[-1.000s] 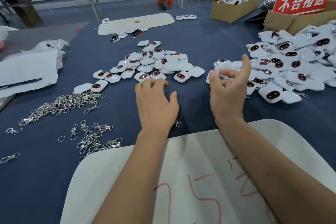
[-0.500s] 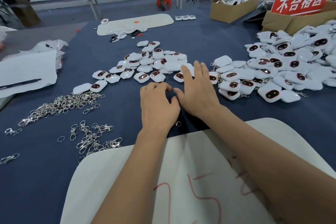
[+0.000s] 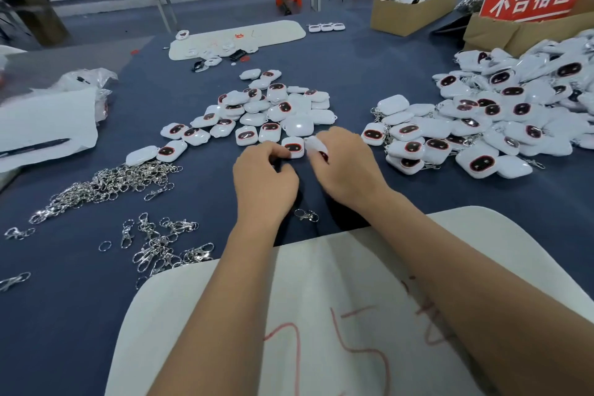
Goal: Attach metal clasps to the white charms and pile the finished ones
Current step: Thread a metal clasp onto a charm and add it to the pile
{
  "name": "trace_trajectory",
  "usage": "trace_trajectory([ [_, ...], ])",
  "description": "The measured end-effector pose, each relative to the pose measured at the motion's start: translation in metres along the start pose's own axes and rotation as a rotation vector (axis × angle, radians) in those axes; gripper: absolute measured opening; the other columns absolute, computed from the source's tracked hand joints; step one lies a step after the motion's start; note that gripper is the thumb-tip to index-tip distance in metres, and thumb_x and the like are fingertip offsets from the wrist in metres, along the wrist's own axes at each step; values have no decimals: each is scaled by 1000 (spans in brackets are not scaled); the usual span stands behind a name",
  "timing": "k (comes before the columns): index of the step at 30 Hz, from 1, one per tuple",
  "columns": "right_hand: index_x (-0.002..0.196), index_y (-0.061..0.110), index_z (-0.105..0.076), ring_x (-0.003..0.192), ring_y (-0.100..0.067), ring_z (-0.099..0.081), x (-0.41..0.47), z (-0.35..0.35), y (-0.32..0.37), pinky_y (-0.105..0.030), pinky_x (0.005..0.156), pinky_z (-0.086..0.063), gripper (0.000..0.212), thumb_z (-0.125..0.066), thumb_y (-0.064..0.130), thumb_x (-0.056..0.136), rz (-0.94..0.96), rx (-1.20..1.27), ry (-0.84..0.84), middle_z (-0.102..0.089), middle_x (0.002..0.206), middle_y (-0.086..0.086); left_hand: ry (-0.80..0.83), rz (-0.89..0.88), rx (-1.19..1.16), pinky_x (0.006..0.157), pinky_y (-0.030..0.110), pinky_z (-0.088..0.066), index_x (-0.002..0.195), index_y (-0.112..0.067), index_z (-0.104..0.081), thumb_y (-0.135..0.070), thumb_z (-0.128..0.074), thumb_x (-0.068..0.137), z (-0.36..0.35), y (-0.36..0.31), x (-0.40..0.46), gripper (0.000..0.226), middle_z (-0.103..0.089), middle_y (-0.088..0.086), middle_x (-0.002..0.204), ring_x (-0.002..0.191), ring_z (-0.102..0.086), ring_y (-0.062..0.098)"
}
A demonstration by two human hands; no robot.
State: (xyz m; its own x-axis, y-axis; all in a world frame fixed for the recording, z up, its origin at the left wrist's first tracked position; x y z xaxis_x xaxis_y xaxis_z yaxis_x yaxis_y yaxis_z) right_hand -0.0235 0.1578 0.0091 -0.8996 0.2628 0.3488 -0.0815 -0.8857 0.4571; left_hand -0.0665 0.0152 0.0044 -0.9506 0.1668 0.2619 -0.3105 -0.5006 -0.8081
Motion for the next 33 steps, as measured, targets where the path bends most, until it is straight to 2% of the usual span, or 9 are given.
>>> trace_trajectory([
  [3, 100, 18, -63, 60, -18, -47, -11, 15, 1, -39, 61, -41, 16, -50, 9, 95, -11, 352, 34, -61, 73, -8, -98, 79, -115, 71, 3, -43, 85, -25, -73, -10, -65, 86, 10, 9, 4, 16, -70, -16, 83, 81, -63, -6],
  [7, 76, 24, -62, 74, -13, -56, -26, 9, 19, -40, 74, -50, 15, -67, 28, 90, 131, 222, 297, -64, 76, 7, -179, 182, -245, 78, 26, -53, 83, -25, -73, -16, -66, 88, 15, 18, 5, 12, -71, -11, 80, 75, -64, 4],
  [10, 76, 24, -60, 72, -10, -55, -30, 0, 23, -31, 68, -45, 43, -80, 62, 77, 200, 48, 439, -64, 72, 10, -181, 208, -278, 83, 35, -57, 81, -24, -72, -18, -67, 89, 15, 20, 5, 11, -71, -8, 79, 77, -65, 12],
  [12, 76, 25, -64, 75, -7, -56, -27, 1, 21, -30, 69, -43, 36, -84, 54, 78, 196, 88, 450, -65, 73, 14, -162, 223, -299, 87, 39, -57, 84, -23, -73, -19, -67, 90, 16, 20, 4, 9, -72, -6, 83, 82, -67, 14],
  [16, 76, 26, -71, 82, -8, -63, -27, 4, 12, -37, 85, -51, 17, -81, 34, 87, 153, 204, 290, -71, 81, 12, -124, 194, -311, 88, 42, -58, 82, -21, -73, -21, -66, 90, 14, 15, 3, 10, -74, -5, 83, 84, -70, 15],
  [20, 75, 22, -77, 61, -8, -56, -25, 12, -4, -28, 63, -45, 15, -83, 27, 87, 55, 526, 90, -68, 63, 6, 50, 135, -399, 76, 40, -62, 86, -14, -72, -20, -63, 96, 2, 2, -3, 14, -75, 2, 80, 72, -74, 18],
  [23, 73, 23, -77, 56, -3, -46, -22, 21, -16, -24, 58, -38, 18, -80, 26, 91, -11, 682, -61, -66, 60, 9, 267, 94, -487, 79, 43, -63, 94, -8, -71, -12, -56, 99, -14, -9, -9, 16, -76, 10, 87, 73, -75, 25],
  [27, 74, 23, -78, 64, -35, -50, -21, 22, -24, -42, 60, -42, 19, -77, 30, 92, -70, 777, -127, -70, 71, -14, 426, 59, -584, 75, 31, -61, 101, -5, -72, 5, -48, 93, -23, -18, -17, 27, -76, 13, 89, 78, -76, 26],
  [33, 77, 26, -79, 74, -44, -59, -21, 20, -25, -51, 71, -52, 17, -74, 32, 91, -59, 777, -117, -74, 72, -4, 394, 92, -591, 83, 34, -62, 103, -3, -74, 4, -64, 94, -24, -11, -13, 15, -78, 13, 90, 79, -77, 26],
])
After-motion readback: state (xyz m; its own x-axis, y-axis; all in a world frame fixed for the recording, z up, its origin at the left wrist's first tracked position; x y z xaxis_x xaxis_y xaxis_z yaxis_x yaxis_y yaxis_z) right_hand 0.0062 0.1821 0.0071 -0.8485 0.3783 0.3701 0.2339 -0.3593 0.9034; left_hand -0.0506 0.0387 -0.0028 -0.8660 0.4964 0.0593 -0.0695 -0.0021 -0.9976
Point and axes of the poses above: each hand's wrist, its own x-axis towards the middle knuckle, its own z-axis out of the back of the hand, y = z × x, the point moved 6 cm from there along x, towards the middle knuckle
